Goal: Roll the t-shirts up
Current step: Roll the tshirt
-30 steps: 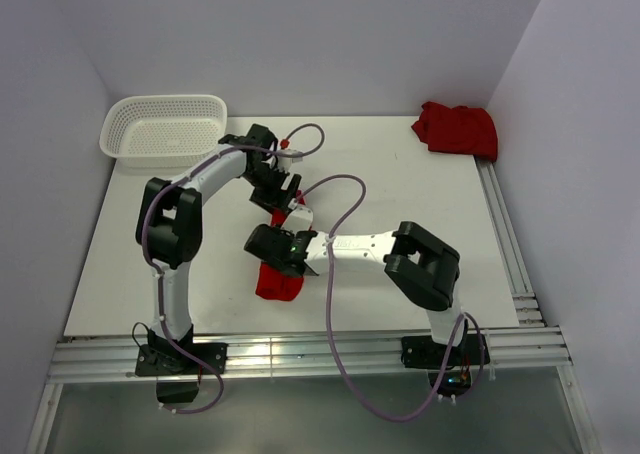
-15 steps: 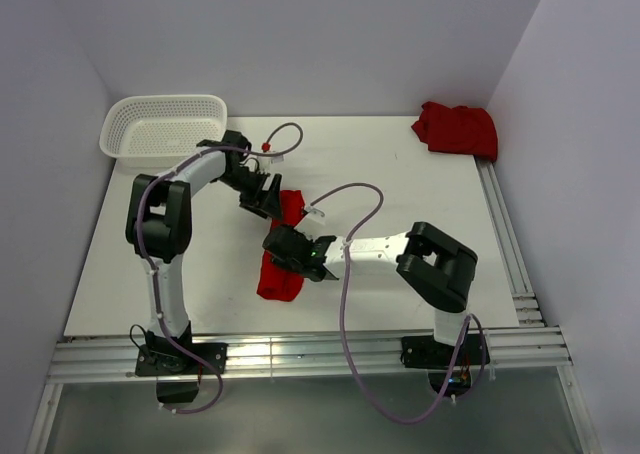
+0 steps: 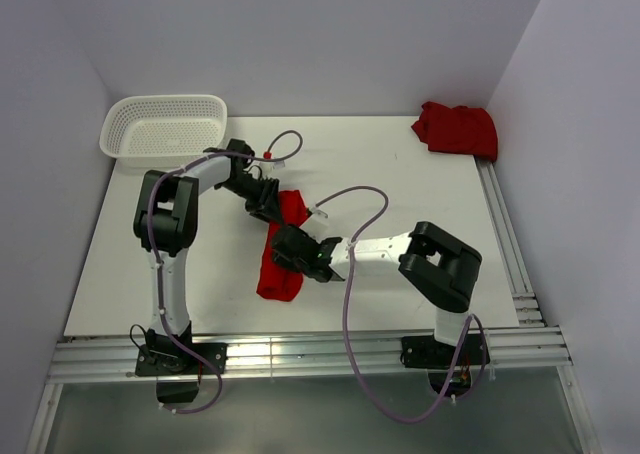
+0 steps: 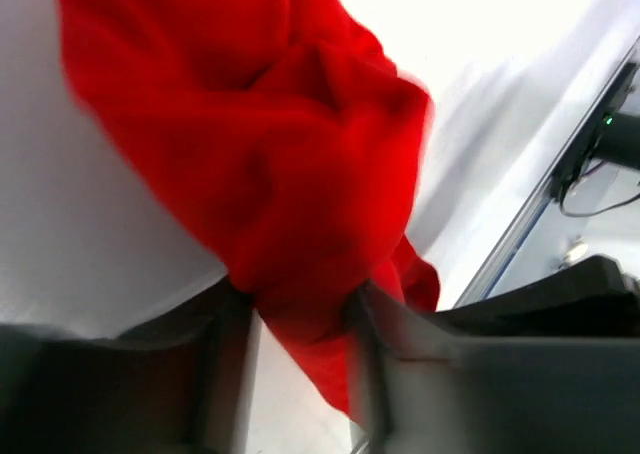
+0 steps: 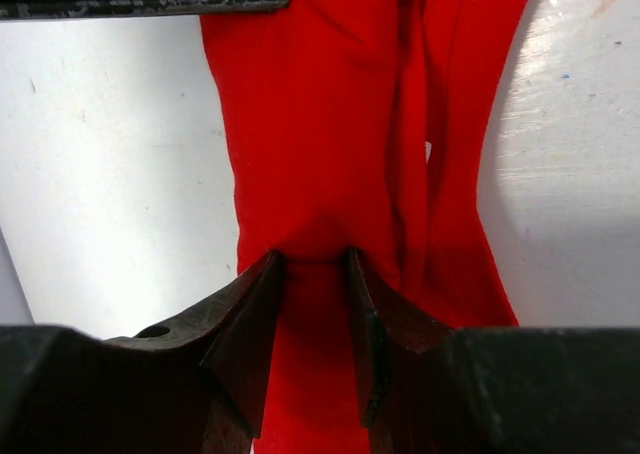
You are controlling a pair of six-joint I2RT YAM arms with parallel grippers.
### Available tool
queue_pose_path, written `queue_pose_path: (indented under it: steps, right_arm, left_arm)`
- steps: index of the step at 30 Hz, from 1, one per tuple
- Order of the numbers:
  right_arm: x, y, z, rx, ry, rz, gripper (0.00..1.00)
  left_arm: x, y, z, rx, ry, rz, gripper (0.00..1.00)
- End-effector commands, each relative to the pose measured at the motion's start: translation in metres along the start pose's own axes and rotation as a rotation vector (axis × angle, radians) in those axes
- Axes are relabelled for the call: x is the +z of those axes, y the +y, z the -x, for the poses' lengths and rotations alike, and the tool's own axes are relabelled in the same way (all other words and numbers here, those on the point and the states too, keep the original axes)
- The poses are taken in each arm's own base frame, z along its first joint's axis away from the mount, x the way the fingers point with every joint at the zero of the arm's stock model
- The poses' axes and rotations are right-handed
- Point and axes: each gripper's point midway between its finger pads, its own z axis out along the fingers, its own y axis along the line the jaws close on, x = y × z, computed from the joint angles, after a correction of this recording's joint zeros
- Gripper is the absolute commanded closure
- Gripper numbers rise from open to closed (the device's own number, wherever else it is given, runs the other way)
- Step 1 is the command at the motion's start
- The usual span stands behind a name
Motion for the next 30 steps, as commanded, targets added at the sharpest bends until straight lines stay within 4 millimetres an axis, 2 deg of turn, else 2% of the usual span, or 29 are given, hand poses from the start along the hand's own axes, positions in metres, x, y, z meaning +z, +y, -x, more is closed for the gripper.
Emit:
queue_pose_path:
  steps: [1, 3, 5, 8, 12, 14, 18, 21, 27, 30]
  right_arm:
    - [0.004, -0.082, -0.021, -0.157, 0.077, -0.284, 0.59]
    - [0.003, -0.080, -0.017, -0.177, 0.066, -0.303, 0.57]
    - [0.000, -0.073, -0.010, -0.201, 0.042, -0.315, 0.54]
    - [-0.006, -0.061, 0.000, -0.222, 0.008, -0.311, 0.49]
    - [-0.021, -0.041, 0.020, -0.272, -0.075, -0.347, 0.44]
    - [-0.031, -0.025, 0.028, -0.303, -0.114, -0.357, 0.43]
    - [-0.039, 0.000, 0.036, -0.349, -0.151, -0.349, 0.43]
    - [-0.036, 0.017, 0.037, -0.377, -0.156, -0.337, 0.43]
    - [-0.018, 0.050, 0.029, -0.421, -0.147, -0.300, 0.43]
    - [-0.013, 0.060, 0.025, -0.432, -0.142, -0.290, 0.43]
  left_arm:
    - [-0.008, 0.017, 0.012, -0.011, -0.012, 0.154, 0.72]
    - [-0.012, 0.022, 0.010, -0.031, -0.007, 0.219, 0.85]
    - [-0.021, 0.030, 0.009, -0.032, -0.005, 0.311, 0.93]
    - [-0.032, 0.037, 0.008, -0.019, 0.010, 0.417, 0.99]
    - [-0.041, 0.039, 0.005, 0.007, 0.036, 0.513, 1.00]
    - [-0.043, 0.037, 0.003, 0.013, 0.046, 0.541, 1.00]
    - [-0.043, 0.035, 0.000, 0.013, 0.072, 0.575, 1.00]
    - [-0.042, 0.034, -0.003, 0.017, 0.095, 0.605, 1.00]
    - [-0.034, 0.033, -0.006, 0.025, 0.131, 0.621, 1.00]
    - [-0.031, 0.032, -0.007, 0.036, 0.138, 0.631, 1.00]
